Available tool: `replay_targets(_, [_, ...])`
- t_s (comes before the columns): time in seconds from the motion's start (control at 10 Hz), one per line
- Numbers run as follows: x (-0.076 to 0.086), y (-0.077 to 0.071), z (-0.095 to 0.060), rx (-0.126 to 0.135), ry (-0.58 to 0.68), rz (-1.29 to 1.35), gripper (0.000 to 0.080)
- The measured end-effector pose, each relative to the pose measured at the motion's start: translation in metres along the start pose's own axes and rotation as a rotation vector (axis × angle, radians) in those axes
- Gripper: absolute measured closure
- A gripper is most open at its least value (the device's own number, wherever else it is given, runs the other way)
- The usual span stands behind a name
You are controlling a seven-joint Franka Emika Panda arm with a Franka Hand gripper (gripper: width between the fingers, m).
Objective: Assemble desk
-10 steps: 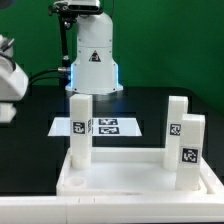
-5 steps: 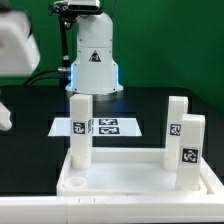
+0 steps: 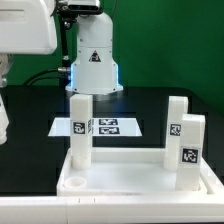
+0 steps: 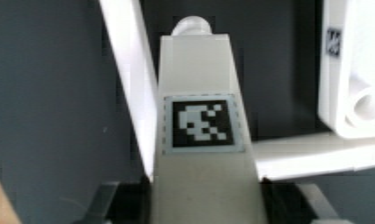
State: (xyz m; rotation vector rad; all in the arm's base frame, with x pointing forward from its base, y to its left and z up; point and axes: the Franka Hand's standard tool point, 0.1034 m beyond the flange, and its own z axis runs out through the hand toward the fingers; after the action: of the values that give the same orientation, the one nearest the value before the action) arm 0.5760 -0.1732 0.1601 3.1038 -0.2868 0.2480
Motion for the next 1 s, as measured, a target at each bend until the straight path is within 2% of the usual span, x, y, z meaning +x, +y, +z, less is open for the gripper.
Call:
replay_targets(0.1, [0.006, -0.024, -0.007, 0.008, 0.053, -0.012, 0.0514])
replay_targets(0.2, [0.019, -0.049, -0.017, 0.0, 0.169, -0.025, 0.0514])
replay_targets(0.4, [0.033, -0.107, -0.04, 0.03, 0.31, 0.04, 0.0514])
replay_targets(0.5, [0.028, -0.099, -0.035, 0.004, 0.354, -0.005, 0.0514])
replay_targets(0.6, [0.025, -0.094, -0.03, 0.01, 0.325, 0.016, 0.0514])
replay_targets(0.8, [0.024, -0.096, -0.03, 0.011, 0.323, 0.013, 0.0514])
replay_targets(1.0, [0.019, -0.107, -0.014, 0.012, 0.298, 0.004, 0.0514])
